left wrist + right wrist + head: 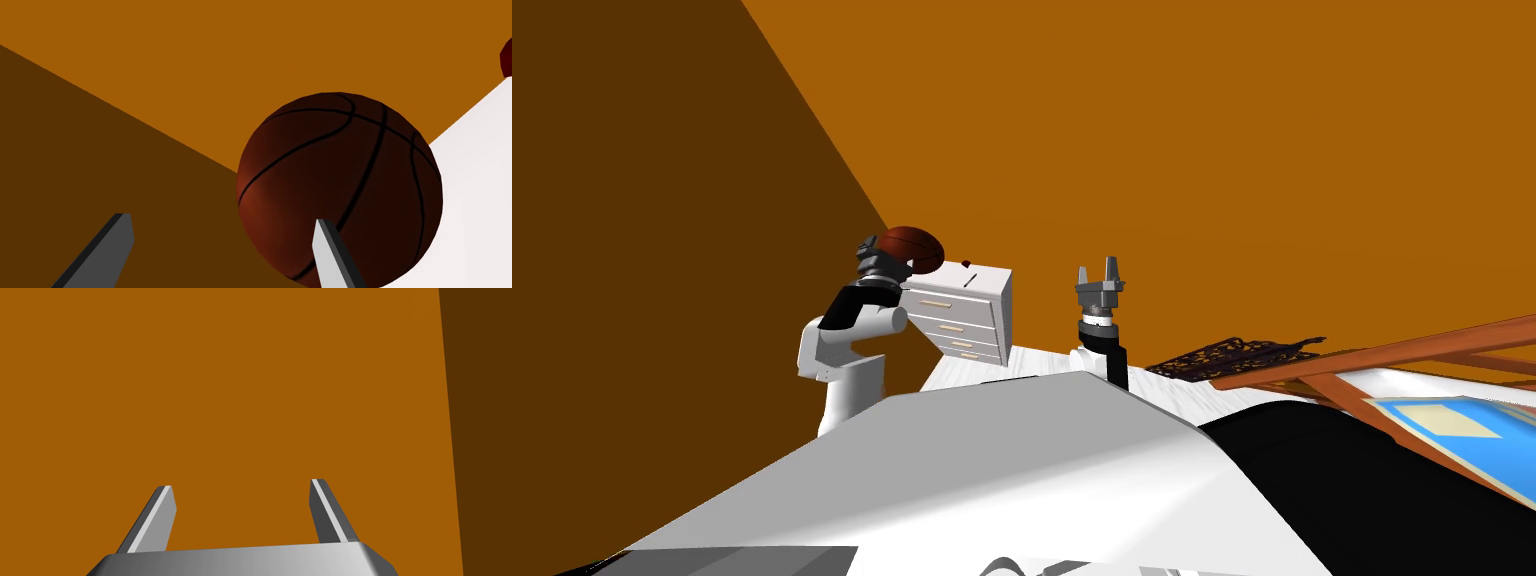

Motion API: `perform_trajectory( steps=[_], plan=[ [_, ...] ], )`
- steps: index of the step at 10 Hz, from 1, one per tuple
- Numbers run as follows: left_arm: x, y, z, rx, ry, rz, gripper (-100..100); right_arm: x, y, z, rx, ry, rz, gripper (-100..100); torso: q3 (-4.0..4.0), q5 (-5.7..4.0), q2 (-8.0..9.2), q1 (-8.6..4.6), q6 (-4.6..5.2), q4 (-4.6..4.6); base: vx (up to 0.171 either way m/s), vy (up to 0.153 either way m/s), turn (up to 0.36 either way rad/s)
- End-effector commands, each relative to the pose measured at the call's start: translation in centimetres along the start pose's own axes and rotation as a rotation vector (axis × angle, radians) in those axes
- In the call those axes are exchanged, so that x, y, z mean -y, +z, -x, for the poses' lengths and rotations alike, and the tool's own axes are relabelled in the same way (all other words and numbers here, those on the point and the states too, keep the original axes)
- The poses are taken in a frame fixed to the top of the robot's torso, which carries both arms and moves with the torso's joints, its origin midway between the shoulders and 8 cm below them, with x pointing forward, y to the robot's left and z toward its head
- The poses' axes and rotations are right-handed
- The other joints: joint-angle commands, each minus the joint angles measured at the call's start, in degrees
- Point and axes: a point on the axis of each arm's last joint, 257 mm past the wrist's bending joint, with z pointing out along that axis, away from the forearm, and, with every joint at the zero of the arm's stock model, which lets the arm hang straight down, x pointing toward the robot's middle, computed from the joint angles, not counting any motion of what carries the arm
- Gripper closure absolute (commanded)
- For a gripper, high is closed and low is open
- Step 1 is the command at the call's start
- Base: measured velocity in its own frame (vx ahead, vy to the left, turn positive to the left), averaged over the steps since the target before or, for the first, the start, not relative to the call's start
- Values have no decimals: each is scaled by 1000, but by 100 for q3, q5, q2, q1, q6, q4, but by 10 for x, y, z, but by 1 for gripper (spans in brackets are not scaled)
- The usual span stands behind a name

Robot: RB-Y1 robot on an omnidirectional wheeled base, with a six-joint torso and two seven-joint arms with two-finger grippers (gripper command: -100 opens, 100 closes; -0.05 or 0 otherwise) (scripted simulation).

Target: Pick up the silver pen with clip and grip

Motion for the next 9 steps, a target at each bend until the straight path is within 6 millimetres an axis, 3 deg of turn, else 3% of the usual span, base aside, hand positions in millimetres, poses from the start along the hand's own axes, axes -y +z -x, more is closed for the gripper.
perform_trajectory(
  steps=[1,9],
  plan=[
    [-1,8,3,21,-30,21,-100,0,0,0,0,0,0,0,0,0,0,0,0,0,-6,-35,-7],
    [-3,38,18,119,-195,93,-100,0,0,0,0,0,0,0,1,2,1,8,-2,0,-4,-19,-11]
  ],
)
